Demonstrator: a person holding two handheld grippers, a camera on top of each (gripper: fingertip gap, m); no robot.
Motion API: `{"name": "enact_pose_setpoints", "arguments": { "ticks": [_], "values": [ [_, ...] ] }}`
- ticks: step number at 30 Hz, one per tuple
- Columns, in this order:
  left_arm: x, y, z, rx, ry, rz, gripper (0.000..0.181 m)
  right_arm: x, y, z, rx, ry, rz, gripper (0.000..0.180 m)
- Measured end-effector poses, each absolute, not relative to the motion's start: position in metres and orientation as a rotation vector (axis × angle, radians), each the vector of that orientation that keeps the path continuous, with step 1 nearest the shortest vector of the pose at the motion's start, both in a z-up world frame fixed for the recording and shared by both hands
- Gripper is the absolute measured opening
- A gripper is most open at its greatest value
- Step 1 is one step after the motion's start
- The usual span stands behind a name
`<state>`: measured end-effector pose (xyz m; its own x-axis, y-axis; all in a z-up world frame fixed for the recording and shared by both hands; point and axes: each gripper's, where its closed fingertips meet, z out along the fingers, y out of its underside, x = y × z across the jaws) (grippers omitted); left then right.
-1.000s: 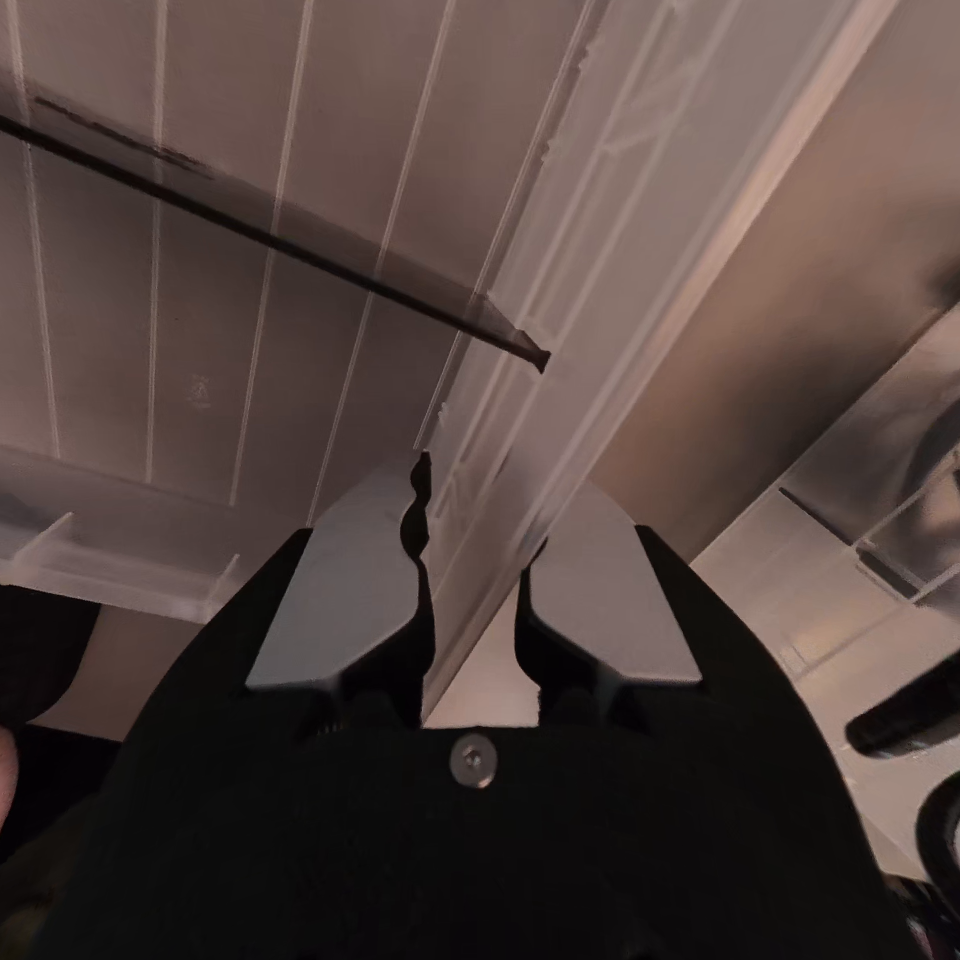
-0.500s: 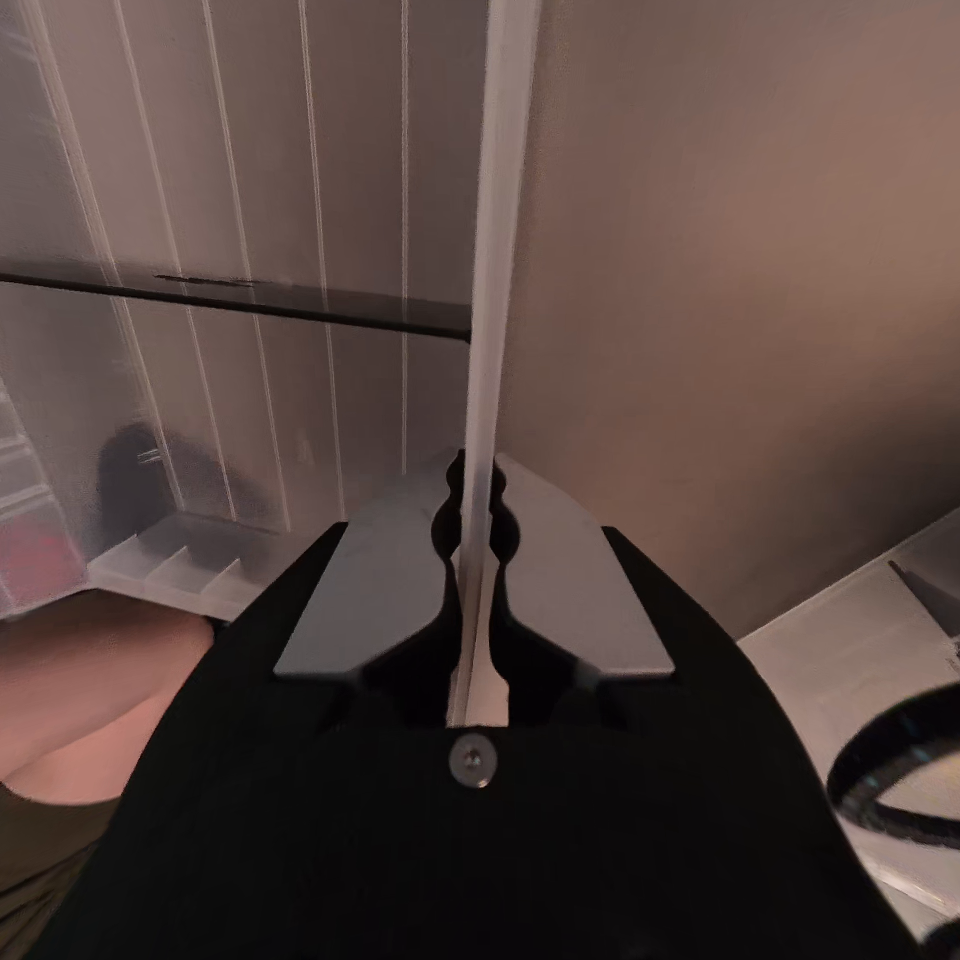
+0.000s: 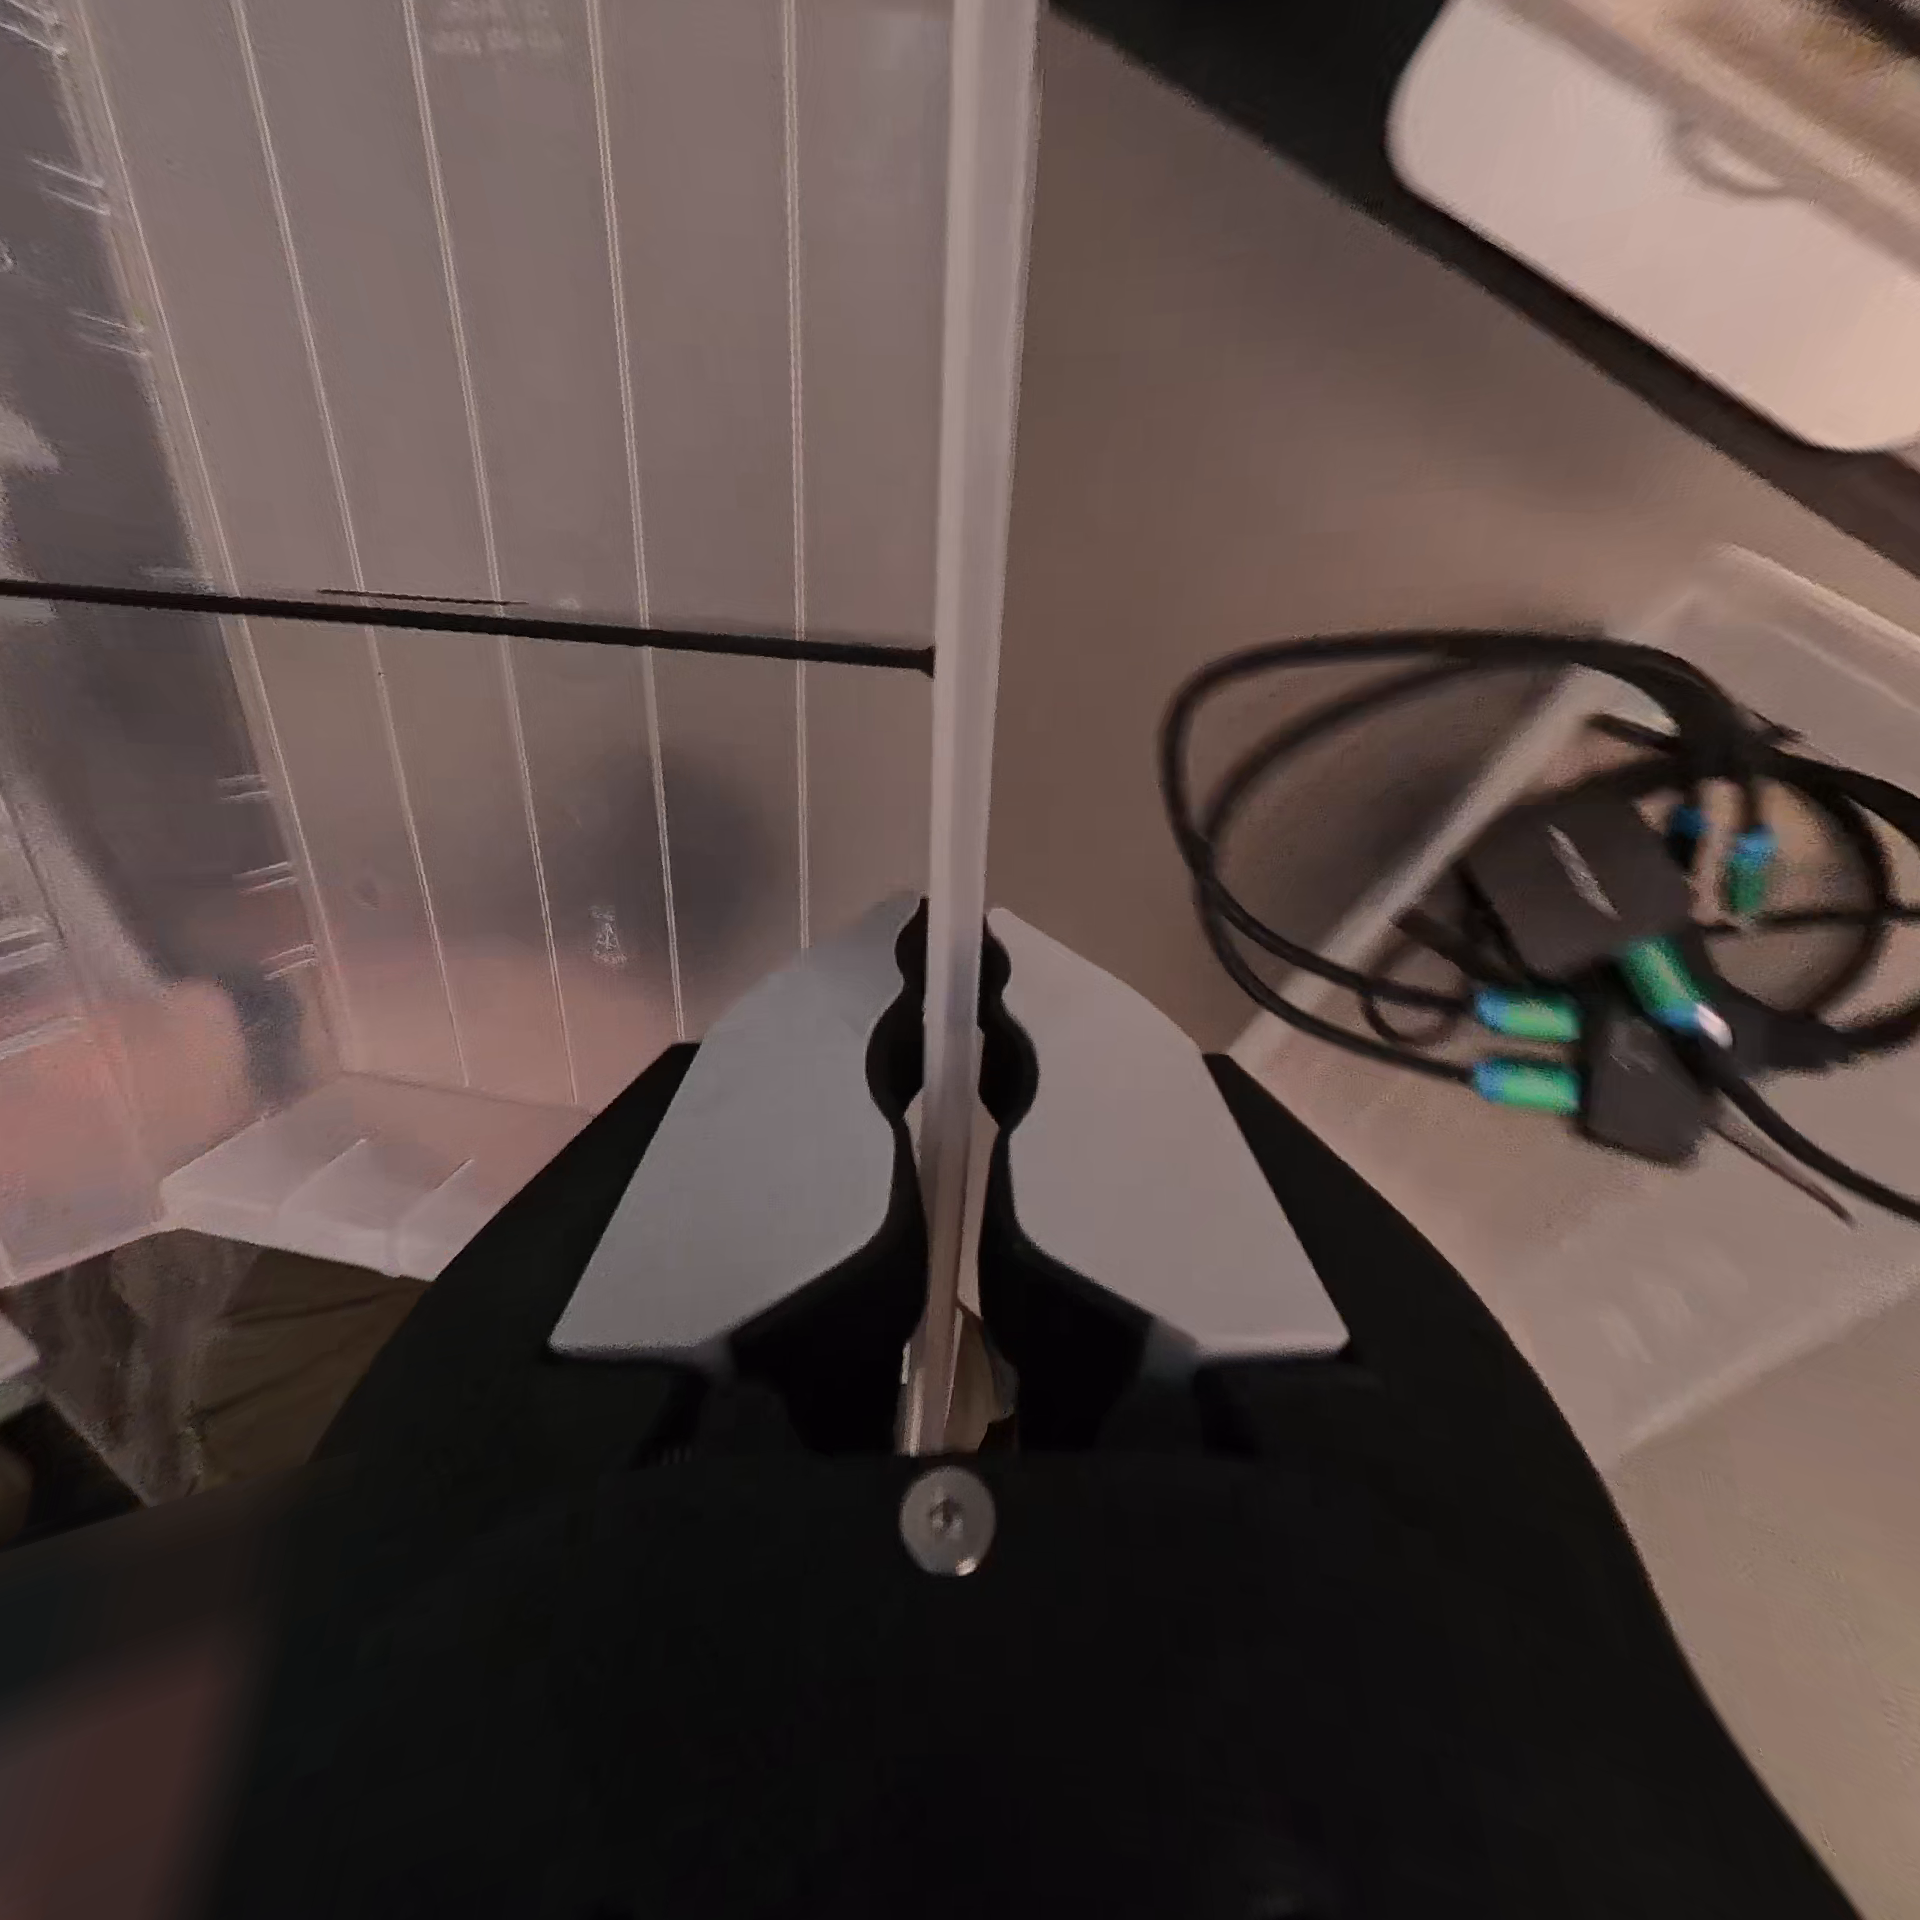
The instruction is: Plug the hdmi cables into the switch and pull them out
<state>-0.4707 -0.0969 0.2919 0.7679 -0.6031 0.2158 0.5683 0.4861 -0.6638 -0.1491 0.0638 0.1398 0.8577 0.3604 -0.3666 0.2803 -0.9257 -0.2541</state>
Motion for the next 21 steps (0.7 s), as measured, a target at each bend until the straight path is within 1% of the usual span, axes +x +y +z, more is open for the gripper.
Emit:
{"name": "enact_pose_setpoints", "arguments": {
  "ticks": [1,4,5,6,7,8,11,13,17,19,21],
  "values": [
    [-0.471,-0.083,0.286,-0.846,0.057,-0.781,0.044,-0.123,0.059,0.154,-2.823,-0.447,0.615,0.006],
    [-0.443,-0.029,0.256,-1.098,0.151,-1.016,0.061,-0.029,0.042,0.183,-2.775,-0.249,0.565,0.006],
    [-0.427,-0.008,0.241,-1.196,0.188,-1.07,0.065,0.004,0.034,0.187,-2.758,-0.164,0.545,0.006],
    [-0.413,0.015,0.223,-1.295,0.205,-1.108,0.076,0.037,0.025,0.187,-2.744,-0.065,0.531,0.006],
    [-0.4,0.039,0.202,-1.396,0.213,-1.134,0.083,0.071,0.015,0.183,-2.732,0.035,0.519,0.006],
    [-0.386,0.062,0.178,-1.501,0.22,-1.152,0.084,0.103,0.003,0.177,-2.719,0.129,0.508,0.006],
    [-0.345,0.107,0.109,-1.771,0.233,-1.186,0.093,0.192,-0.036,0.144,-2.694,0.378,0.435,0.005],
    [-0.305,0.111,0.074,-1.915,0.333,-1.221,0.097,0.243,-0.064,0.116,-2.681,0.523,0.367,0.005],
    [-0.21,0.078,0.043,-2.041,0.557,-1.432,0.105,0.318,-0.115,0.053,-2.662,0.753,0.261,0.006],
    [-0.173,0.064,0.03,-2.104,0.607,-1.397,0.122,0.339,-0.135,0.021,-2.662,0.843,0.255,0.006],
    [-0.139,0.052,0.025,-2.063,0.609,-1.359,0.125,0.352,-0.151,-0.008,-2.674,0.908,0.267,0.007]
  ]
}}
